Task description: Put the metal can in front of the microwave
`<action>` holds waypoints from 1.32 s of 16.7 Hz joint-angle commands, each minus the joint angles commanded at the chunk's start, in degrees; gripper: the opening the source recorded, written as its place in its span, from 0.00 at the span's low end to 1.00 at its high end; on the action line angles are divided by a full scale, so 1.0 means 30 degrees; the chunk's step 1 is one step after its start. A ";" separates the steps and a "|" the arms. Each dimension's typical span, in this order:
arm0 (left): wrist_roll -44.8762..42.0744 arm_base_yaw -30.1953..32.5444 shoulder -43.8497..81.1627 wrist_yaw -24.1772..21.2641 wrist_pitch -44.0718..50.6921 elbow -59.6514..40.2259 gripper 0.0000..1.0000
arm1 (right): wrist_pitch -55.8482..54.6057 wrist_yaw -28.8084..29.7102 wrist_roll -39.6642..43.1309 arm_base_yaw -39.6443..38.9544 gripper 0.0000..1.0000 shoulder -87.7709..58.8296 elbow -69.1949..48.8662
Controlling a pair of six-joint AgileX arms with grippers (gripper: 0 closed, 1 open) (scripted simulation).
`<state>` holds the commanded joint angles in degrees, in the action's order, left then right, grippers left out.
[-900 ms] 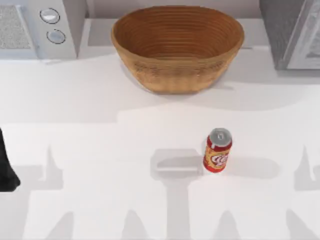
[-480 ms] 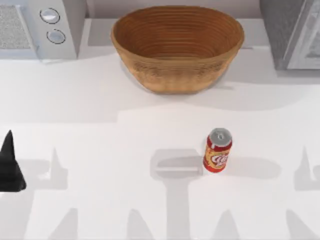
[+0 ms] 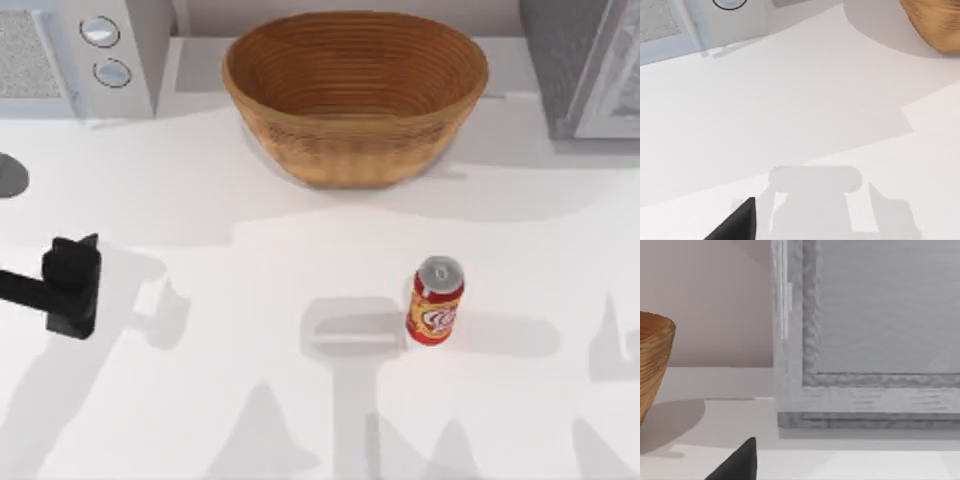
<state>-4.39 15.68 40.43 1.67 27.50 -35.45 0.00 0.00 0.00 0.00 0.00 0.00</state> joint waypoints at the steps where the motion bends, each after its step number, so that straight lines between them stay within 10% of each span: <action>1: -0.0024 0.0636 0.1616 0.0018 0.1030 -0.1777 1.00 | 0.0000 0.0000 0.0000 0.0000 1.00 0.0000 0.0000; 14: 0.1569 0.8681 2.3727 -0.0461 1.4362 -2.7735 1.00 | 0.0000 0.0000 0.0000 0.0000 1.00 0.0000 0.0000; 22: 0.2715 1.1493 3.4039 -0.0657 2.0948 -3.7264 1.00 | 0.0000 0.0000 0.0000 0.0000 1.00 0.0000 0.0000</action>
<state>3.75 50.15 142.55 -0.30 90.34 -147.25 0.00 0.00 0.00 0.00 0.00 0.00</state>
